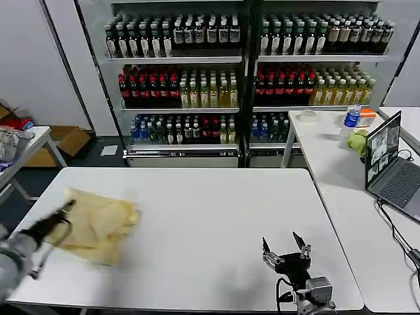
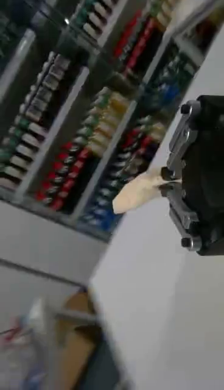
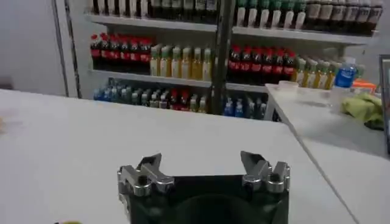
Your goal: Fold and organize the clothes.
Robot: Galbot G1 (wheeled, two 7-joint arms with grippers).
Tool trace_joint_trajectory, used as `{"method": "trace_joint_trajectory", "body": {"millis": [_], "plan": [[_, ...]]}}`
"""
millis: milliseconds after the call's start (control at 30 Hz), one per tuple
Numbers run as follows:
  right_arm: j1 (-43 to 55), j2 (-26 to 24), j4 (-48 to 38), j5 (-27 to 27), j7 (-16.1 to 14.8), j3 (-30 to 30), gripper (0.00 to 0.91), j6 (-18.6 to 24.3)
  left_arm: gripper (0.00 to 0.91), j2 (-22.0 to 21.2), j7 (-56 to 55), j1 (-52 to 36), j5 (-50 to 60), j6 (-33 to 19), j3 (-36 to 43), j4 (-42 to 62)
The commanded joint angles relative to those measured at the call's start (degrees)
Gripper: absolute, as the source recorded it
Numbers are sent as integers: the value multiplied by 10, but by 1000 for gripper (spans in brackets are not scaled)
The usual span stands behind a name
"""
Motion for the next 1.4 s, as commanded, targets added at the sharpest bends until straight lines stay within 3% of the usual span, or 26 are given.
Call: {"method": "trace_joint_trajectory", "body": {"millis": [33, 100, 200, 300, 400, 533, 667, 900, 1200, 1400], "plan": [[10, 2, 3, 4, 0, -4, 907, 1, 20, 205, 100, 18, 233, 0, -54, -38], [7, 3, 5, 3, 0, -2, 907, 2, 20, 195, 101, 35, 280, -1, -26, -63], [-1, 7, 7, -1, -1, 2, 907, 5, 20, 146, 82, 78, 409, -3, 56, -91], [-10, 13, 9, -8, -2, 6, 907, 7, 10, 76, 48, 111, 588, -21, 195, -107], [-17, 17, 10, -14, -3, 9, 907, 9, 20, 10, 25, 118, 725, -30, 286, -118], [-26, 22, 14, -19, -3, 13, 907, 10, 20, -38, 8, 109, 801, -20, 356, -147], [-36, 24, 16, -24, -5, 18, 907, 12, 20, -47, 11, 91, 784, -1, 384, -175], [-43, 34, 14, -33, -6, 18, 907, 16, 20, -69, -12, 14, 691, 1, 447, -129], [-38, 31, 6, -33, -8, 18, 907, 17, 20, -142, -48, -116, 490, -2, 516, -59], [-27, 24, 0, -27, -8, 19, 907, 16, 20, -183, -70, -178, 432, -2, 551, -9]]}}
